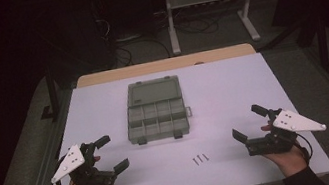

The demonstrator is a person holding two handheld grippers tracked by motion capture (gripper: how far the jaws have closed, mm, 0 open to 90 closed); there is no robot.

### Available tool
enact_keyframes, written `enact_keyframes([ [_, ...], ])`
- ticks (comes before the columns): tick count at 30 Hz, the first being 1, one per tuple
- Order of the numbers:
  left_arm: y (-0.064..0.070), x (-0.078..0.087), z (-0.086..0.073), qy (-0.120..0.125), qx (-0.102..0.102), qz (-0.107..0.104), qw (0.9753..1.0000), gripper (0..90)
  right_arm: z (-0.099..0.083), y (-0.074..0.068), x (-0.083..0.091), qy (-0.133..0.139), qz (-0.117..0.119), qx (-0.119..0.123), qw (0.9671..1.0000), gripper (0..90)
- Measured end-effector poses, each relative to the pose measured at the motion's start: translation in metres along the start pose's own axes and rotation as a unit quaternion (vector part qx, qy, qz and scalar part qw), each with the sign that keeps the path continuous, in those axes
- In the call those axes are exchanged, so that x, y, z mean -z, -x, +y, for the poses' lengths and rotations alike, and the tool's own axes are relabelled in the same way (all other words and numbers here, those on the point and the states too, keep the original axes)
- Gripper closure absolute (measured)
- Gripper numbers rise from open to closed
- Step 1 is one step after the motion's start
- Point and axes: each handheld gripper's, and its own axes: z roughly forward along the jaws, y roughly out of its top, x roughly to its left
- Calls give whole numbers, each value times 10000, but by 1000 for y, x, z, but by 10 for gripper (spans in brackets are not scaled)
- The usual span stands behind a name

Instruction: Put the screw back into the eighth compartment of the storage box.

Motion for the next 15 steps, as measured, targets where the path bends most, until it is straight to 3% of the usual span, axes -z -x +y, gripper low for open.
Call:
enact_keyframes([
  [15,-1,1,-1,2,19,22,10000,0,3,3,0,11,-24,-44,10000,0],
])
